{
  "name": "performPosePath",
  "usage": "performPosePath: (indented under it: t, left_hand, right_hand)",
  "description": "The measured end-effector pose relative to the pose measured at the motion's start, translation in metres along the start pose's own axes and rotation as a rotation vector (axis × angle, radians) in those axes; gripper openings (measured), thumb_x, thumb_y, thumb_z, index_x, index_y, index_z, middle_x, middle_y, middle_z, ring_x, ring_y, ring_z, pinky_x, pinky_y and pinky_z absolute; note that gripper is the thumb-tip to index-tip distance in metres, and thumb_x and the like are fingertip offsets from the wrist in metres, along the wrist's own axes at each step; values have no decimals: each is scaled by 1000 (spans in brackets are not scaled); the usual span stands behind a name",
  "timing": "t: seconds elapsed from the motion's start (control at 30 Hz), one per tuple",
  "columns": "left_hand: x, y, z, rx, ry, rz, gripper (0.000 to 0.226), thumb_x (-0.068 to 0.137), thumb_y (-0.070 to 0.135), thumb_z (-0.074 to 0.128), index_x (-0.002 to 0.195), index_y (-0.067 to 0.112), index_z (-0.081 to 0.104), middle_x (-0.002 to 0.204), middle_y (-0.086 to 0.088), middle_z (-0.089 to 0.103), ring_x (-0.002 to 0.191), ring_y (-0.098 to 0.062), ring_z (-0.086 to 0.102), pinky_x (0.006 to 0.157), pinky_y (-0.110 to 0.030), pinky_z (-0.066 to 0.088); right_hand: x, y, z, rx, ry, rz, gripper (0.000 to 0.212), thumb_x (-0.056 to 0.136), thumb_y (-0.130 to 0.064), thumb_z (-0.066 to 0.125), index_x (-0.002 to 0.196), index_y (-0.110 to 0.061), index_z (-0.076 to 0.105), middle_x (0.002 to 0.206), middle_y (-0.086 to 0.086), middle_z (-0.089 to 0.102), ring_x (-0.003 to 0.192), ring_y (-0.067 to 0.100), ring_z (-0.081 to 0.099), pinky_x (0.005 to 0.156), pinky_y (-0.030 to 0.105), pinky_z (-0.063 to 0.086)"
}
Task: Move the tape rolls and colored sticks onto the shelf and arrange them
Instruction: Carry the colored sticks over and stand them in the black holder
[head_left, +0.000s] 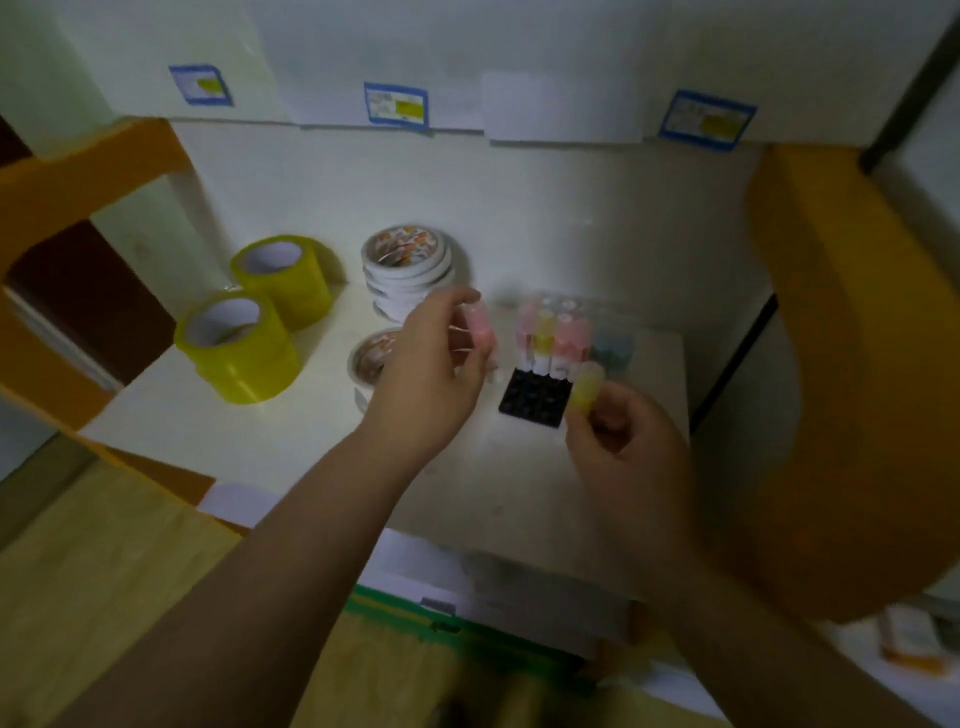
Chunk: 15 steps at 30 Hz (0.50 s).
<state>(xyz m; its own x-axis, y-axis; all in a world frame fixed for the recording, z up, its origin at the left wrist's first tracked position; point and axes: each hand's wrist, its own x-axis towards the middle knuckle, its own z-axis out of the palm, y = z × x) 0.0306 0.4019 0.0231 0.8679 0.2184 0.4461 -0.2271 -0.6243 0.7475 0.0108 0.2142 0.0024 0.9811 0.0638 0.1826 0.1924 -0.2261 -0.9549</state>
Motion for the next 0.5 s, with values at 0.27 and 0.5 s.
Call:
performPosePath:
  t: [0.27, 0.5]
  left_hand:
    - [33, -54, 41, 42, -148, 109, 33, 93, 20, 62, 123, 20, 49, 109, -6, 56, 87, -8, 62, 78, -25, 57]
    - [38, -63, 46, 116, -232, 183, 16, 95, 17, 60, 110, 17, 57, 109, -7, 56, 89, -23, 62, 79, -44, 56]
  right_hand:
    - [2, 7, -1, -93, 208, 24, 9, 94, -30, 67, 99, -37, 66, 92, -20, 67, 88, -10, 62, 69, 1, 45]
    - [-3, 14, 9, -199, 293, 13, 7, 92, -23, 70, 90, -17, 66, 81, -3, 63, 77, 0, 60, 65, 2, 41]
